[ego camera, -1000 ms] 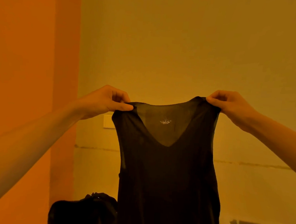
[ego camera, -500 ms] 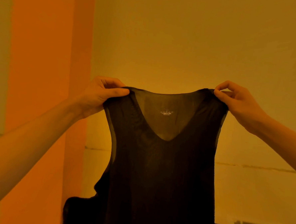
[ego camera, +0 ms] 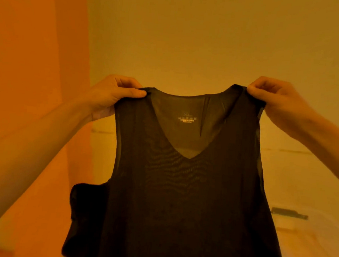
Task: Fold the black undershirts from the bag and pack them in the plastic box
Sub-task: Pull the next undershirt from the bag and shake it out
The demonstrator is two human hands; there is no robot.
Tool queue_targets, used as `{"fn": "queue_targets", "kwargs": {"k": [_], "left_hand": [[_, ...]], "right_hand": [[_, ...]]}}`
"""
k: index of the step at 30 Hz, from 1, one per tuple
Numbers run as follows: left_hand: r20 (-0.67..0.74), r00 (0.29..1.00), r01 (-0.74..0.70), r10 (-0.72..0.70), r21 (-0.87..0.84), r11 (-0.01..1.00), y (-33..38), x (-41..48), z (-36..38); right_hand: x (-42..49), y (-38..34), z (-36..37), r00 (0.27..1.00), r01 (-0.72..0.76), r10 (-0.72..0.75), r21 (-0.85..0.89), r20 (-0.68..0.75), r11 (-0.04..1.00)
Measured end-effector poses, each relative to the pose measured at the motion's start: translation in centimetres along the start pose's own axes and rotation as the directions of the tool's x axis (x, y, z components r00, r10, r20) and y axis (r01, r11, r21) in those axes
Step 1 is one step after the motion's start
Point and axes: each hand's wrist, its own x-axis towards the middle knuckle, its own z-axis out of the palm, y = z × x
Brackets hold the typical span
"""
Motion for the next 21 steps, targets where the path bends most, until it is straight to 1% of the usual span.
{"fn": "queue_targets", "kwargs": {"k": [2, 3, 5, 7, 9, 10, 13, 15, 17, 21], "left_hand": [[0.021, 0.994, 0.108, -0.109, 0.037, 0.993, -4.5, 0.9, 1.2], [0.029, 0.986, 0.165, -0.167, 0.058, 0.985, -7.2, 1.5, 1.9], [0.032, 0.963, 0.262, -0.267, 0.115, 0.958, -13.3, 2.7, 3.5], [-0.003, 0.94, 0.334, -0.341, 0.22, 0.917, -20.0, 3.5, 5.4], [-0.023, 0.928, 0.356, -0.373, 0.361, 0.862, -26.8, 3.7, 7.5], [-0.025, 0.931, 0.34, -0.365, 0.424, 0.839, -29.9, 3.8, 8.4], [-0.048, 0.961, 0.25, -0.274, 0.579, 0.776, -37.4, 4.4, 10.6], [-0.103, 0.977, 0.209, -0.185, 0.605, 0.769, -40.9, 5.2, 11.6], [-0.168, 0.98, 0.187, -0.106, 0.598, 0.779, -43.5, 6.2, 12.4], [-0.261, 0.965, 0.172, -0.011, 0.601, 0.78, -46.8, 9.0, 12.9]], "right_hand": [[-0.4, 5.1, 0.7, 0.979, -0.204, 0.202, 0.045, 0.04, 0.978], [-0.8, 8.0, 1.3, 0.949, -0.312, 0.31, 0.021, 0.064, 0.95], [-1.6, 14.4, 2.6, 0.88, -0.463, 0.471, -0.111, 0.056, 0.879], [-2.7, 20.9, 4.0, 0.83, -0.545, 0.557, -0.252, -0.031, 0.799], [-3.6, 26.9, 5.0, 0.807, -0.574, 0.58, -0.382, -0.114, 0.724], [-3.9, 29.5, 5.2, 0.804, -0.572, 0.579, -0.447, -0.138, 0.688], [-4.5, 36.0, 5.8, 0.815, -0.509, 0.559, -0.647, -0.151, 0.568], [-4.5, 39.2, 6.2, 0.837, -0.446, 0.525, -0.745, -0.152, 0.496], [-4.0, 41.9, 6.6, 0.859, -0.412, 0.487, -0.779, -0.159, 0.472], [-2.0, 45.3, 7.4, 0.889, -0.419, 0.394, -0.763, -0.234, 0.492]]}}
